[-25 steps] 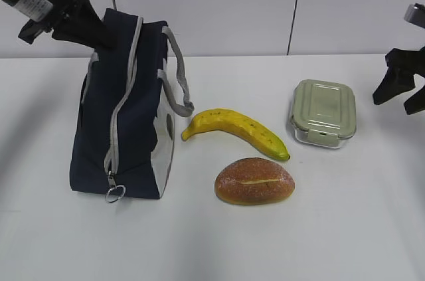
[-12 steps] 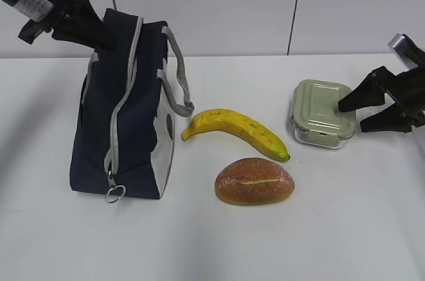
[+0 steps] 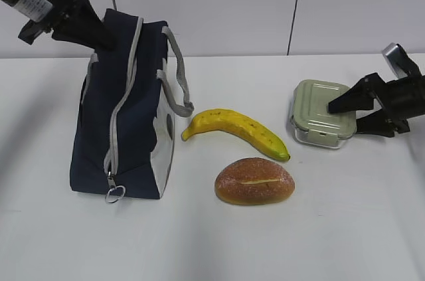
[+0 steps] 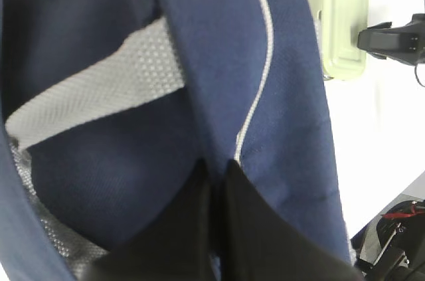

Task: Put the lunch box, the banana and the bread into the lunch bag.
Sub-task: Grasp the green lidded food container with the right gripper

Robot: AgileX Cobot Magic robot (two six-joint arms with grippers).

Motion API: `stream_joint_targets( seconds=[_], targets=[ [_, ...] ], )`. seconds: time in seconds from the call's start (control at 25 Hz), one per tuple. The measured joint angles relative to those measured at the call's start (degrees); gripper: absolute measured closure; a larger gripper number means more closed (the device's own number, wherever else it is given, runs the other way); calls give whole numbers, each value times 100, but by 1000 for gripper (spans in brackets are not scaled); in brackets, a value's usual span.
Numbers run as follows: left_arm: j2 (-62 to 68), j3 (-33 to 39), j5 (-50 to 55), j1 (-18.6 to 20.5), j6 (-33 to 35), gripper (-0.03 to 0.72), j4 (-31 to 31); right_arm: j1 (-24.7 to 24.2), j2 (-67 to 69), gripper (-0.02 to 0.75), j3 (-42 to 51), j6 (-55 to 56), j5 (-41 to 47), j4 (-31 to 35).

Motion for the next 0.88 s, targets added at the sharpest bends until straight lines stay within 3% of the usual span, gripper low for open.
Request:
stream_joint_targets(
  seconds=[0.2, 0.52, 0.88],
  targets=[
    [0, 0, 0, 0, 0, 688, 0, -23, 118, 178, 0, -141, 99, 147],
    [0, 0, 6, 0, 0, 688, 0, -34, 144, 336, -12, -211, 253, 340],
    [0, 0, 13, 0, 0, 688, 0, -34, 156, 363, -12, -245, 308, 367]
  ],
)
